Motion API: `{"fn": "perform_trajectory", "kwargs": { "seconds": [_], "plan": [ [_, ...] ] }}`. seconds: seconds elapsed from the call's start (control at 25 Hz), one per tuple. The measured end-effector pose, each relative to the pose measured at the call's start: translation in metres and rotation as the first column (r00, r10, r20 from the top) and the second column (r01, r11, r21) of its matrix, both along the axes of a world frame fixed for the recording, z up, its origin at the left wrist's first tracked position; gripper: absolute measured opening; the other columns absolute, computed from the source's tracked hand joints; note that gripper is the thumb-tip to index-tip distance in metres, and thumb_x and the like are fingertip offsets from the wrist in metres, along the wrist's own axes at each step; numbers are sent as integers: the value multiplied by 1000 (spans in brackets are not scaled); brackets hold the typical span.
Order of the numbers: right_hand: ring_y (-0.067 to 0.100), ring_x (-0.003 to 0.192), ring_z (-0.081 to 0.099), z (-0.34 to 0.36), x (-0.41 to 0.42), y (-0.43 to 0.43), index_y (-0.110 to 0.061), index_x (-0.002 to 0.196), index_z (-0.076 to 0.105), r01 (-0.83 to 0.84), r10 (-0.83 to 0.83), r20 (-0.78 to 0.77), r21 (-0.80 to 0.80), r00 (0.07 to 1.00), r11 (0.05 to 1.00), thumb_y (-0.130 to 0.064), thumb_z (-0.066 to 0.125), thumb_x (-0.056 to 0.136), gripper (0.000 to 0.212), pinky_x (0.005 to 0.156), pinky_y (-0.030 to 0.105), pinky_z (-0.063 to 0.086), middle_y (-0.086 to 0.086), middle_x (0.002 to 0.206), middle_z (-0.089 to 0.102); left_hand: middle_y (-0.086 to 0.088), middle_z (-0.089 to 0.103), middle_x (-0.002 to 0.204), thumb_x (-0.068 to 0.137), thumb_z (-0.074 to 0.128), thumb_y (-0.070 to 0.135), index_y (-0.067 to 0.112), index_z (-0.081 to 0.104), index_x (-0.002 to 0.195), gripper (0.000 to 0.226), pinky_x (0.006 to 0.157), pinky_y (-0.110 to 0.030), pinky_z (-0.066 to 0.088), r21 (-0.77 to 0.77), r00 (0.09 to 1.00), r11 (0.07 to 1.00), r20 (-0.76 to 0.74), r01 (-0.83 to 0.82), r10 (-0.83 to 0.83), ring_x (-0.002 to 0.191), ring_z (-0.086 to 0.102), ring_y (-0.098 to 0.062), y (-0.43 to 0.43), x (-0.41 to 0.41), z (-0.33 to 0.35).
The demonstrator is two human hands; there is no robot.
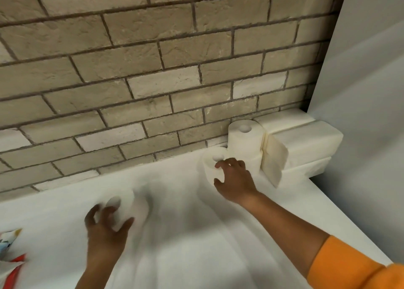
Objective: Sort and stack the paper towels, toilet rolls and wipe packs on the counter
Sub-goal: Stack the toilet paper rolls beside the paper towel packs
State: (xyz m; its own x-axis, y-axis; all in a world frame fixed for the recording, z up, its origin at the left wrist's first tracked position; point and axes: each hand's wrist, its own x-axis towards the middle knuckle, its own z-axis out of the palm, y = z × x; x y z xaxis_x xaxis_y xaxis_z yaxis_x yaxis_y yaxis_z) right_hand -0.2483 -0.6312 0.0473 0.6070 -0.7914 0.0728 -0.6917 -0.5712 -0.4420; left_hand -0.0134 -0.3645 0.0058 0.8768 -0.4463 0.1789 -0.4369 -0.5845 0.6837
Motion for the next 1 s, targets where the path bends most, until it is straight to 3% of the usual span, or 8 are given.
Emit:
{"fn": "perform_trajectory", "kwargs": {
  "seconds": [0.24, 0.4, 0.56, 0.68, 0.88, 1.0],
  "plan": [
    [33, 128, 44, 32, -13, -59, -25, 136, 55, 107, -104, 28, -146, 994, 984, -35, 67, 86, 52, 95, 45, 50, 6, 139, 51, -13, 33, 149, 70, 90, 18, 17, 62, 119, 56, 106, -30, 35, -133, 933, 927, 129, 351, -335, 133, 44, -31, -122, -46, 48],
    [38, 127, 43, 49, -29, -113, -32, 142, 47, 224, -226, 4, -137, 974, 965, -41, 71, 85, 63, 98, 46, 50, 10, 145, 42, -6, 31, 150, 72, 89, 23, 20, 60, 119, 56, 102, -27, 38, -128, 887, 877, 82, 462, -455, 128, 47, -28, -195, -67, 73],
    [37, 125, 44, 61, -30, -145, -40, 147, 40, 184, -198, -156, -96, 968, 978, -62, 69, 81, 76, 94, 41, 50, 8, 143, 39, -4, 32, 148, 74, 87, 30, 22, 59, 124, 58, 107, -34, 44, -53, 860, 858, 58, 510, -508, 129, 49, -26, -244, -80, 75],
    [33, 125, 44, 65, -22, -149, -42, 145, 44, 100, -129, -289, -112, 948, 989, -72, 66, 79, 76, 92, 40, 49, 6, 143, 42, -3, 31, 148, 79, 83, 31, 25, 57, 129, 57, 112, -33, 38, 9, 856, 857, 42, 516, -515, 134, 46, -26, -267, -88, 72],
    [33, 130, 41, 61, -16, -149, -42, 147, 46, 23, -82, -365, -164, 928, 986, -65, 70, 81, 74, 98, 43, 50, 9, 151, 36, -3, 27, 151, 81, 80, 31, 30, 56, 131, 56, 113, -36, 38, 18, 857, 860, 72, 511, -510, 137, 43, -28, -277, -91, 61],
    [32, 125, 45, 65, -16, -148, -39, 145, 49, 26, -82, -372, -155, 925, 988, -58, 74, 83, 69, 96, 41, 51, 8, 144, 39, -6, 26, 152, 83, 79, 31, 32, 55, 134, 57, 113, -39, 38, 11, 851, 856, 98, 517, -516, 139, 40, -31, -276, -90, 55]
  ]
}}
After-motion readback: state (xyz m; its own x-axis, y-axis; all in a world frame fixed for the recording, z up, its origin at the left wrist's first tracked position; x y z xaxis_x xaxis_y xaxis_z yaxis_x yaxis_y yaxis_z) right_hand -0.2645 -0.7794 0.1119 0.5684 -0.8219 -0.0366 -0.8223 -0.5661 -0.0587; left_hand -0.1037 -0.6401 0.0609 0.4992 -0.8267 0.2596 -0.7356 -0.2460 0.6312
